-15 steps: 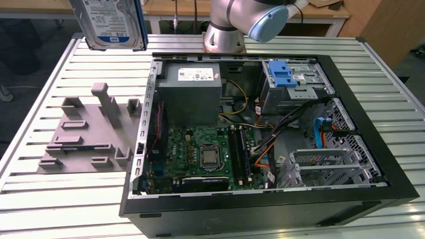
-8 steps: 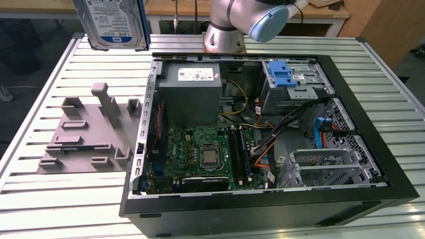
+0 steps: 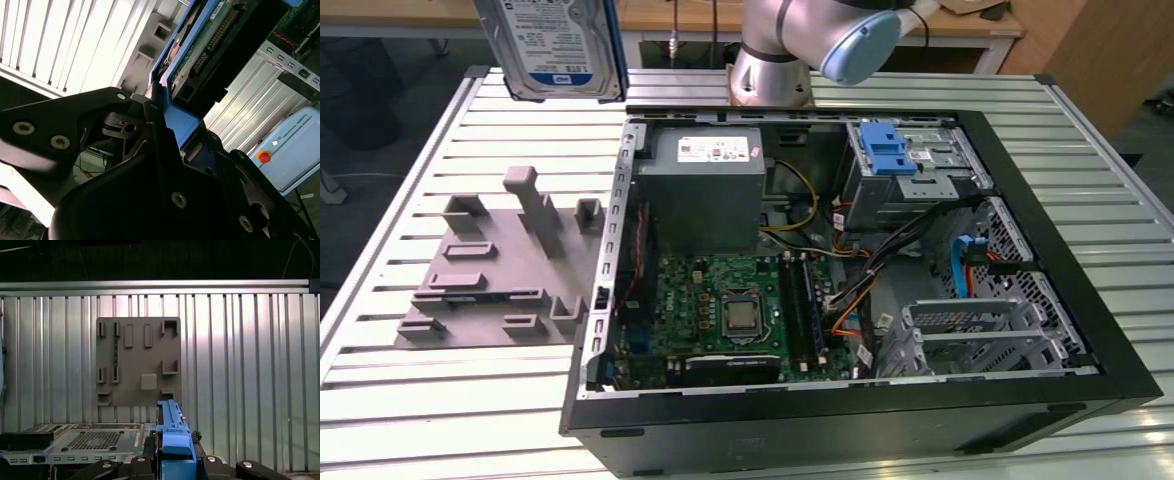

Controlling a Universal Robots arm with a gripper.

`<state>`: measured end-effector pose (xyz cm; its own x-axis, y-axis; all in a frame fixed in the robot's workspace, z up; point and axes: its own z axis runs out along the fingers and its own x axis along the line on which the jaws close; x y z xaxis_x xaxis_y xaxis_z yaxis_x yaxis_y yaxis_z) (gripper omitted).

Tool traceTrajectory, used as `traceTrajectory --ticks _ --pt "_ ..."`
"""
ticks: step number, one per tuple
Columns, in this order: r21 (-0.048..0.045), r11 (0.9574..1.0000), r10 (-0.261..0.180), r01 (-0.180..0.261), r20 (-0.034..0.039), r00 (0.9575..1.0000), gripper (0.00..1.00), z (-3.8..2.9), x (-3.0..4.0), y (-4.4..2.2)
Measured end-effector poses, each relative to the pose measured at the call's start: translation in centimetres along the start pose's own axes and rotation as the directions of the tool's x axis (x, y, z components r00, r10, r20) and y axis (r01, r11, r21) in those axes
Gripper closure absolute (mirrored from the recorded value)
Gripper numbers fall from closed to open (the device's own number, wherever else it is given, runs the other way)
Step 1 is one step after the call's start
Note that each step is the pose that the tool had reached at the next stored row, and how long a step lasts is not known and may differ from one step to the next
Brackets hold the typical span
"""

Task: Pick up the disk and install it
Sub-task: 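Pick up the disk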

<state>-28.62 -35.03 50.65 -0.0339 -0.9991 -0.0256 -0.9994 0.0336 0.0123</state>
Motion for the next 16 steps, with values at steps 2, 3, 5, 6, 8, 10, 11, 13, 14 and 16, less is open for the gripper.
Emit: traceTrajectory --ticks 2,3,5,6,8,10,11,13,14,16 --pt "0.0 1.0 0.0 0.0 0.0 1.0 0.64 0.0 -0.01 -0.18" --pt "0.0 1.0 0.0 0.0 0.0 1.0 0.64 -0.01 -0.01 -0.27" --pt "0.0 1.0 0.0 0.0 0.0001 1.0 0.64 0.0 -0.02 -0.45" --pt "0.0 1.0 0.0 0.0 0.0 1.0 0.64 -0.01 -0.02 -0.54" --pt "0.0 1.0 0.0 0.0 0.0001 1.0 0.64 -0.01 -0.03 -0.72" --pt "-0.0001 1.0 0.0 0.0 0.0 1.0 0.64 -0.01 -0.03 -0.9" --pt "0.0 1.0 0.0 0.0 0.0 1.0 0.64 -0.01 -0.03 -1.0" --pt "0.0001 1.0 0.0 0.0 0.0001 1.0 0.64 -0.01 -0.04 -1.19" --pt "0.0 1.0 0.0 0.0 0.0 1.0 0.64 -0.02 -0.04 -1.29" --pt "0.0 1.0 0.0 0.0 0.0 1.0 0.64 -0.02 -0.05 -1.48"
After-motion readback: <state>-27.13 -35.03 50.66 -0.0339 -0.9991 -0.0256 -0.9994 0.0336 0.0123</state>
